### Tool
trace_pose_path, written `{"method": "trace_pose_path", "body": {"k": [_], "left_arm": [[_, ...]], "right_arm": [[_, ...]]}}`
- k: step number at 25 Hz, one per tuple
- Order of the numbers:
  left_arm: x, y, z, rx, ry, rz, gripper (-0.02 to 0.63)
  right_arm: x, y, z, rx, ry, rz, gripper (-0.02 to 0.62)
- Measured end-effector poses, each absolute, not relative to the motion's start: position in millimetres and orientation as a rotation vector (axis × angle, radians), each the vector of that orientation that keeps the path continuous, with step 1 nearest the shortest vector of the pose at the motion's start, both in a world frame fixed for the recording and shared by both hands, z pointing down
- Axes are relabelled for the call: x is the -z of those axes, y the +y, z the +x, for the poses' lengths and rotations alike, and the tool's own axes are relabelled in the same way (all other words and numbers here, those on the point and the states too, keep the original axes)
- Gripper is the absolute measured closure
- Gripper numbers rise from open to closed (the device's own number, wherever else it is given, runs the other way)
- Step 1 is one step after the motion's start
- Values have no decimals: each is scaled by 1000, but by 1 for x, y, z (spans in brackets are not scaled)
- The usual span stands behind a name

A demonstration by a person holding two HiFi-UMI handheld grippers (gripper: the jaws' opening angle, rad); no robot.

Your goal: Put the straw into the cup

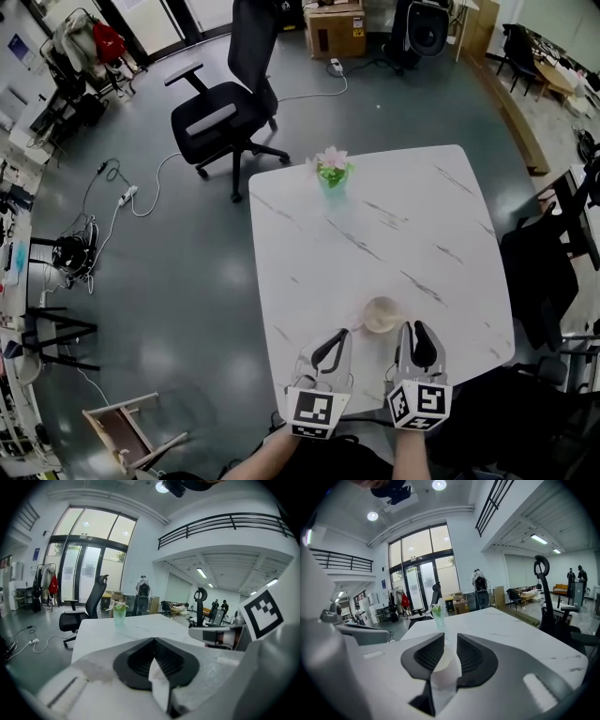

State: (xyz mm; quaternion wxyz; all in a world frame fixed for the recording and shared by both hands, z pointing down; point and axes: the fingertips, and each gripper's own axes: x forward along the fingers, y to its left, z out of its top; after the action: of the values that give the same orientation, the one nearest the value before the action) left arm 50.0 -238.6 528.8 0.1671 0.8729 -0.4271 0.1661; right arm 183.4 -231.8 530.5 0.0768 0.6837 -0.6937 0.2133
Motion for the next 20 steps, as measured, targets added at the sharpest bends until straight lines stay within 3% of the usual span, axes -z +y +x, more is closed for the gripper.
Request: {"method": "trace_pose_path", "body": {"k": [6,10,20], "left_arm": [[-499,-242,52,-398,-1221,2530,604],[-476,-244,52,-341,-1230,2571,604],[-429,-241,46,-210,-1272,2631,604]], "right_arm": [[-493,-225,188,-554,-2125,2118,520],[-469,-220,180,-489,-2177,2135,597],[-417,-208,153,-356,-2332,2098,598]]}}
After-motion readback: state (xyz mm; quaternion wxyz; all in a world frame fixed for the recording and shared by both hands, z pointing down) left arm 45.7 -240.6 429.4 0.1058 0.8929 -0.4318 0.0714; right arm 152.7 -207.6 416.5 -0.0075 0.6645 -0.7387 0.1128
